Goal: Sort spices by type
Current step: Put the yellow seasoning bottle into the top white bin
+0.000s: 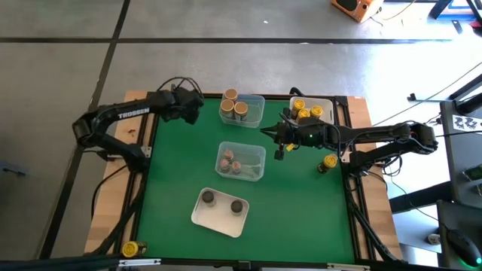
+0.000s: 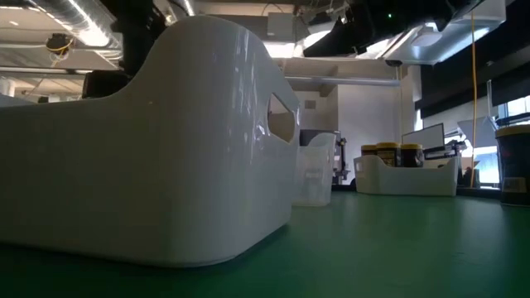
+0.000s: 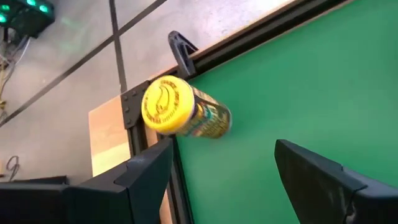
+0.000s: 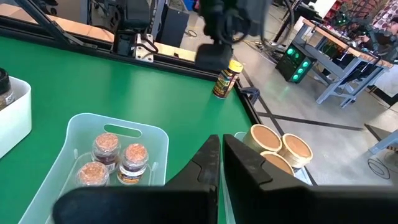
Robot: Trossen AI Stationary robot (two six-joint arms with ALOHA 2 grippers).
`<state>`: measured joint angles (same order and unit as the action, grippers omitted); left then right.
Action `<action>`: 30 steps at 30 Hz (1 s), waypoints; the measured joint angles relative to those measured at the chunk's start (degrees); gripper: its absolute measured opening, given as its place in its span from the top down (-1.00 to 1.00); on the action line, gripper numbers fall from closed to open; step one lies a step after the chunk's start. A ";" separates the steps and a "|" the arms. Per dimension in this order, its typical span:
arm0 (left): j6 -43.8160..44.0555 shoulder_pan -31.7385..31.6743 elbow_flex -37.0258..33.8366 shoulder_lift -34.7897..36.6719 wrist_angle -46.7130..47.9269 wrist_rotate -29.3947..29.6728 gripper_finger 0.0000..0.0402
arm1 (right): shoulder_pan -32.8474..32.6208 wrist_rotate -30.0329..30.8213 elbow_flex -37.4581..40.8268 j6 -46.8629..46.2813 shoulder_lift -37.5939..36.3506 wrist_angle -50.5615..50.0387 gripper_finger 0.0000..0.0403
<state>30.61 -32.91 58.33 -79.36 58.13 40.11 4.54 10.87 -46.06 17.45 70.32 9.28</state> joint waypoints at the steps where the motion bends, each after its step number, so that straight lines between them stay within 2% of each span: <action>1: -0.90 -1.18 0.00 -0.50 -0.87 -0.01 -0.39 | 0.00 0.00 0.00 0.00 0.00 0.00 0.89; 13: -8.43 -10.67 0.02 -1.30 -8.23 -2.36 -0.39 | 0.00 -0.47 0.00 0.57 0.09 -0.73 0.89; 21: -3.42 -17.25 0.02 -1.32 -9.81 -4.57 -0.39 | 0.00 -2.95 0.00 0.83 0.09 -0.78 0.89; 27: -1.42 -19.83 0.02 -2.45 -12.41 -9.45 -0.39 | 0.00 -2.93 0.00 0.87 0.09 -0.78 0.89; 30: -1.06 -20.46 0.02 -3.90 -12.40 -9.65 -0.39 | 0.00 -2.93 0.00 0.90 0.09 -0.80 0.89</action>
<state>29.55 -53.37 58.35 -83.26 45.73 30.46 4.54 7.95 -46.06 18.35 70.41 8.47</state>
